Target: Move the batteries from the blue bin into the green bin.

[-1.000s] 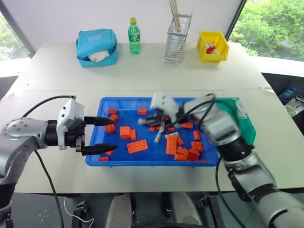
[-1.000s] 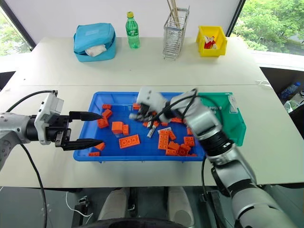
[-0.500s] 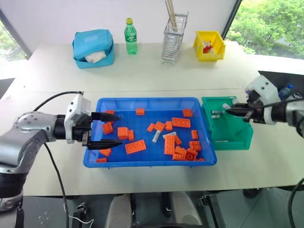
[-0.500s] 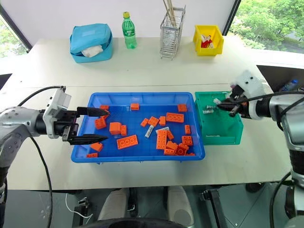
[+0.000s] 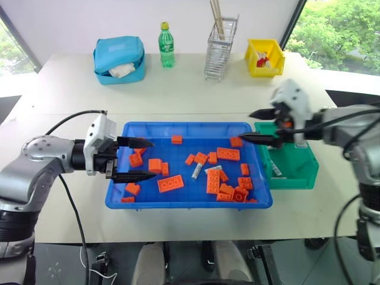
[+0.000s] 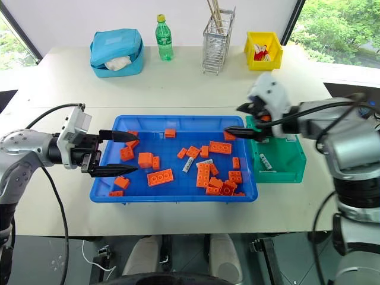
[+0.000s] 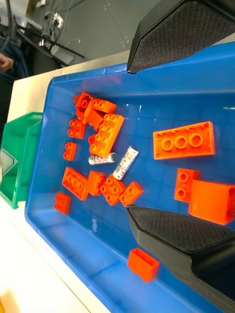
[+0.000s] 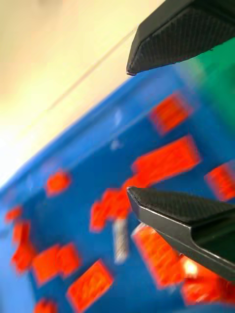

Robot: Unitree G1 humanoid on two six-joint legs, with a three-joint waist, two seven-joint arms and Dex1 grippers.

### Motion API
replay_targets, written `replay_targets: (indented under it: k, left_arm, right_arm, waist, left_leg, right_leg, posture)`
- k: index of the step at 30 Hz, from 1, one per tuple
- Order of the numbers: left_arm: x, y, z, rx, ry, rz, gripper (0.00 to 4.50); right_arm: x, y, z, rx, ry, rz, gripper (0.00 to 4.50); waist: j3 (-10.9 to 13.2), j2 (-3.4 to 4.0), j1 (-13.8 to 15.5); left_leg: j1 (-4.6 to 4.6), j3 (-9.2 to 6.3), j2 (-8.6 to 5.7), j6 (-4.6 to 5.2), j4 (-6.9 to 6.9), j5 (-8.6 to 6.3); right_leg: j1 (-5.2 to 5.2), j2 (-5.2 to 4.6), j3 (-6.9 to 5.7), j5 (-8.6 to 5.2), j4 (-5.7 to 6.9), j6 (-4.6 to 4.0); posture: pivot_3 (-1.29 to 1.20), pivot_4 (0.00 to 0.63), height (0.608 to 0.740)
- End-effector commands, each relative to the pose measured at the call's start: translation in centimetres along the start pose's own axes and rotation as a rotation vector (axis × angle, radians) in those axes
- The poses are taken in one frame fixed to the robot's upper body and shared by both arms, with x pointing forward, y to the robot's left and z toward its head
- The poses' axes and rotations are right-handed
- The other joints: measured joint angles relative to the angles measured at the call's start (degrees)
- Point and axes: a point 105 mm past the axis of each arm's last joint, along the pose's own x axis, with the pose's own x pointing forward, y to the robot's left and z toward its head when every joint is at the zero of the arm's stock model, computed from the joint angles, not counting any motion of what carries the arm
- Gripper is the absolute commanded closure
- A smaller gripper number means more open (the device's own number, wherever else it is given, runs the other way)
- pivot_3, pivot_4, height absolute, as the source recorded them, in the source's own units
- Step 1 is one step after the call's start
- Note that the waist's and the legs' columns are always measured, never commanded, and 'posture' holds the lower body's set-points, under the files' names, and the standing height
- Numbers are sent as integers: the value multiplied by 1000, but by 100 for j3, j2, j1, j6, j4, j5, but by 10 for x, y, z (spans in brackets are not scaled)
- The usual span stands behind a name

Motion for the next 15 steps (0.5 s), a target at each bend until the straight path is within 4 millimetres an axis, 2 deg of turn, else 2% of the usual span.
replay_targets:
  k: [1, 6, 11, 15]
  left_arm:
    - [-1, -1, 8, 37, -1, 0, 0]
    - [-5, -4, 7, 33, 9, 13, 0]
    - [-9, -6, 6, 26, 17, 28, 0]
    - [-11, -7, 6, 23, 20, 38, 0]
  right_arm:
    - [23, 24, 1, -1, -2, 77, 778]
    - [49, 49, -10, 69, 10, 174, 778]
    - [70, 61, -22, 85, 46, 217, 778]
    - [80, 63, -31, 74, 68, 224, 778]
  waist:
    - [0, 0, 3]
    - [0, -1, -3]
    - [0, -1, -11]
    - [0, 0, -13]
  left_leg:
    - [-3, 2, -1, 0, 2, 0]
    - [-11, 3, -3, 0, 14, 0]
    - [-10, 0, -2, 0, 14, 0]
    - [-10, 1, -2, 0, 14, 0]
  right_leg:
    - [-2, -3, 0, 0, 0, 0]
    - [-1, -8, 0, 0, -2, 0]
    - [-3, -5, -1, 0, 1, 0]
    - [-3, -4, -1, 0, 1, -1]
  posture:
    - [0, 150, 736]
    - [0, 150, 736]
    - [0, 150, 736]
    - [0, 150, 736]
